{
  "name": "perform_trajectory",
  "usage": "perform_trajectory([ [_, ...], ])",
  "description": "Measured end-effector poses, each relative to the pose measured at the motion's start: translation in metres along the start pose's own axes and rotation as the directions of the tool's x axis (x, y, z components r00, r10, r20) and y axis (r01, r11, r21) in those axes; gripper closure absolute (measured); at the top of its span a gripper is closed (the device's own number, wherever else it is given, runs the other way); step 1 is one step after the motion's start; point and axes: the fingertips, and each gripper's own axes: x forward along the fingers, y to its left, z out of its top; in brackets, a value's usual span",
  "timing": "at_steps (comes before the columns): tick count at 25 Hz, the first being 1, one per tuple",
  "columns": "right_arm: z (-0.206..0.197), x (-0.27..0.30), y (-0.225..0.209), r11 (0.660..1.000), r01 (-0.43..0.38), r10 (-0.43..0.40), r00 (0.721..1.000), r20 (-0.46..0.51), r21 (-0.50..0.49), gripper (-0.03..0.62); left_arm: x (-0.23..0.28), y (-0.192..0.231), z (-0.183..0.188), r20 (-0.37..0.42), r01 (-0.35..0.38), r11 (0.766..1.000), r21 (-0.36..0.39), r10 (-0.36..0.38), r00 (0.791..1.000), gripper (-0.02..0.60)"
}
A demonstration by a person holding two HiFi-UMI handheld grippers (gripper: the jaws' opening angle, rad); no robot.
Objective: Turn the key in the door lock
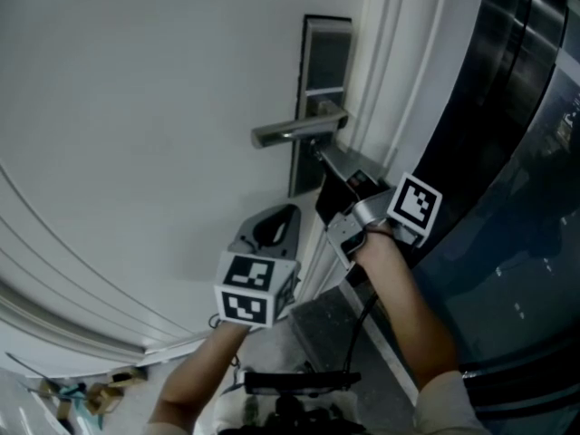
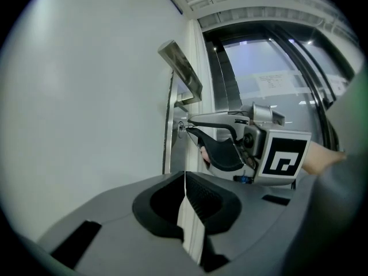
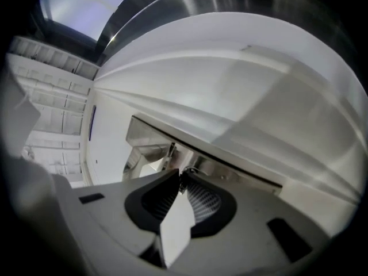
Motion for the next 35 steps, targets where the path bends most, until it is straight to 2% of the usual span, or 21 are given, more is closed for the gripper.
perform_trajectory([
  [3, 0.001, 0.000, 0.001, 0.992, 0.026, -0.030, 0.999, -0.025, -0.124, 0.539, 0.003, 0.001, 0.001, -0.002, 0.000, 1.000, 0.001, 0.000, 1.000, 0.560],
  [8, -0.001, -0.005, 0.012, 0.940, 0.034, -0.056, 0.997, -0.057, -0.340, 0.503, 0.004, 0.000, 0.002, 0.000, 0.003, 1.000, 0.002, -0.003, 1.000, 0.560],
  [11, -0.005, -0.008, 0.018, 0.882, 0.025, -0.075, 0.993, -0.087, -0.471, 0.496, 0.004, -0.002, 0.000, -0.001, 0.006, 1.000, 0.001, -0.006, 1.000, 0.560],
  [13, -0.008, -0.011, 0.019, 0.818, 0.044, -0.120, 0.988, -0.096, -0.573, 0.496, 0.003, -0.003, 0.000, -0.002, 0.008, 1.000, 0.001, -0.008, 1.000, 0.560],
  [15, -0.009, -0.013, 0.021, 0.732, 0.057, -0.167, 0.981, -0.097, -0.678, 0.484, 0.003, -0.003, 0.001, -0.001, 0.008, 1.000, 0.002, -0.008, 1.000, 0.560],
  [20, -0.012, -0.016, 0.027, 0.485, 0.056, -0.240, 0.968, -0.071, -0.873, 0.475, 0.001, -0.003, 0.002, 0.003, 0.003, 1.000, 0.002, -0.004, 1.000, 0.560],
  [22, -0.014, -0.016, 0.028, 0.355, 0.046, -0.270, 0.961, -0.055, -0.934, 0.467, 0.000, -0.003, 0.003, 0.004, 0.002, 1.000, 0.002, -0.002, 1.000, 0.560],
  [24, -0.017, -0.016, 0.030, 0.211, 0.028, -0.297, 0.954, -0.037, -0.977, 0.466, 0.000, -0.003, 0.003, 0.005, 0.003, 1.000, 0.002, -0.003, 1.000, 0.560],
  [26, -0.021, -0.015, 0.032, 0.083, 0.007, -0.317, 0.948, -0.020, -0.997, 0.467, -0.001, -0.003, 0.003, 0.006, 0.002, 1.000, 0.002, -0.002, 1.000, 0.560],
  [31, -0.032, -0.013, 0.032, -0.137, -0.053, -0.358, 0.934, 0.000, -0.989, 0.467, -0.004, -0.004, 0.004, 0.011, -0.002, 1.000, -0.001, 0.002, 1.000, 0.560],
  [33, -0.033, -0.012, 0.030, -0.251, -0.086, -0.382, 0.924, 0.017, -0.964, 0.466, -0.005, -0.003, 0.004, 0.013, -0.004, 1.000, -0.002, 0.005, 1.000, 0.560],
  [35, -0.035, -0.011, 0.027, -0.384, -0.130, -0.405, 0.913, 0.040, -0.914, 0.465, -0.006, -0.003, 0.004, 0.013, -0.006, 1.000, -0.004, 0.006, 1.000, 0.560],
])
